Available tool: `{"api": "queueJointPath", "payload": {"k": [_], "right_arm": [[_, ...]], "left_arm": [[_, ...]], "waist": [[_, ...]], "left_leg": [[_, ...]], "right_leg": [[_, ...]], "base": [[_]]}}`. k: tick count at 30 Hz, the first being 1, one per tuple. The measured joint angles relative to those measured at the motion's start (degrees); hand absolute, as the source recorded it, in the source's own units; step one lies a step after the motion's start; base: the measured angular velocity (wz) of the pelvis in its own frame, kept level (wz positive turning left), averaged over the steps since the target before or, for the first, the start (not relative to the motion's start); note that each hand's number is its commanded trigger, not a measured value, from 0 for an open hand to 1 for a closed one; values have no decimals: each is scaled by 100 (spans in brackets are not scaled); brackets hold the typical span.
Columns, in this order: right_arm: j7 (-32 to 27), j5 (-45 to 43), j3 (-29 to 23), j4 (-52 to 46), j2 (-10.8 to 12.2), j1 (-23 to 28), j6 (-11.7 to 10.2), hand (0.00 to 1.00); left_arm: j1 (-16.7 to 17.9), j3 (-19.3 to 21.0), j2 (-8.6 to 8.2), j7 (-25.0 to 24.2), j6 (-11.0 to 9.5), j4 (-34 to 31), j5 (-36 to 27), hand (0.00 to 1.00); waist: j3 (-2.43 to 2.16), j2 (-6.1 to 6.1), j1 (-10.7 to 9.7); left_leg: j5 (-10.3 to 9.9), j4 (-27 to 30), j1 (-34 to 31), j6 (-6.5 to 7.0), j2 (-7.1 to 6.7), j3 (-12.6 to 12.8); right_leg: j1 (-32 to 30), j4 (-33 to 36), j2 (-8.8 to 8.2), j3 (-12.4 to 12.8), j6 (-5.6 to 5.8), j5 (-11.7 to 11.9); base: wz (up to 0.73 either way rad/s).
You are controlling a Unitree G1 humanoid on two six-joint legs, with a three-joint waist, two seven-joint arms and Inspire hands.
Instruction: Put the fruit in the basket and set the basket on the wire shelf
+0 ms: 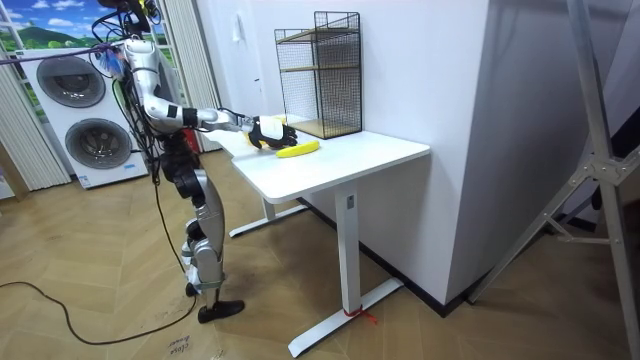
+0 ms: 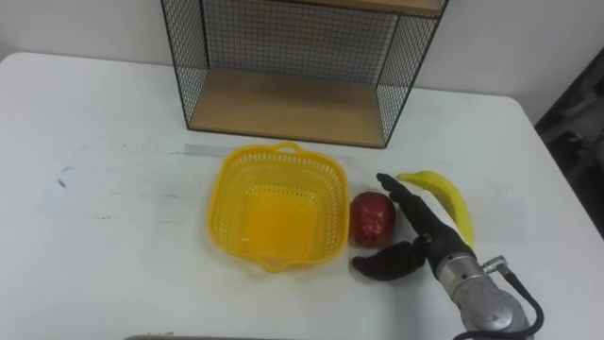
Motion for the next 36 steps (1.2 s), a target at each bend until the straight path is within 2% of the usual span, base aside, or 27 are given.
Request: {"api": "queueJointPath", "payload": {"k": [4,5,6,7,11,20,36], "right_arm": [[0,0,0,2,1,0,0,0],[0,0,0,3,1,0,0,50],[0,2,0,3,1,0,0,80],[0,4,4,5,1,-1,0,100],[-149,-5,10,33,0,-33,0,100],[-506,-42,-68,391,-6,-287,-22,100],[-492,52,29,388,24,-258,-29,100]], "left_arm": [[-4,0,0,1,0,-1,0,0],[-4,-2,0,0,0,-1,-1,0],[-4,-6,0,0,0,-1,-1,0],[-4,-25,1,-2,0,-1,-3,0],[-17,-200,10,2,11,-5,-2,0],[-10,-278,10,5,25,-3,-3,0],[-44,-331,4,-21,22,4,6,0]], "waist": [[1,-2,0],[2,-2,3],[2,-2,6],[2,-1,12],[3,4,30],[1,10,42],[-1,22,75]], "left_leg": [[0,0,0,0,0,0],[0,1,0,0,0,0],[0,1,-1,0,0,0],[0,1,-1,0,0,0],[0,3,-10,0,-2,-24],[0,1,-13,0,-4,-84],[0,11,-9,0,-6,-83]], "right_leg": [[0,0,0,2,0,0],[1,-1,0,1,0,0],[1,-1,0,1,0,0],[1,-1,0,1,0,0],[2,-4,2,-2,0,0],[20,-10,6,-14,0,-1],[17,5,7,16,0,-1]], "base": [[0],[0],[0],[0],[0],[1],[0]]}}
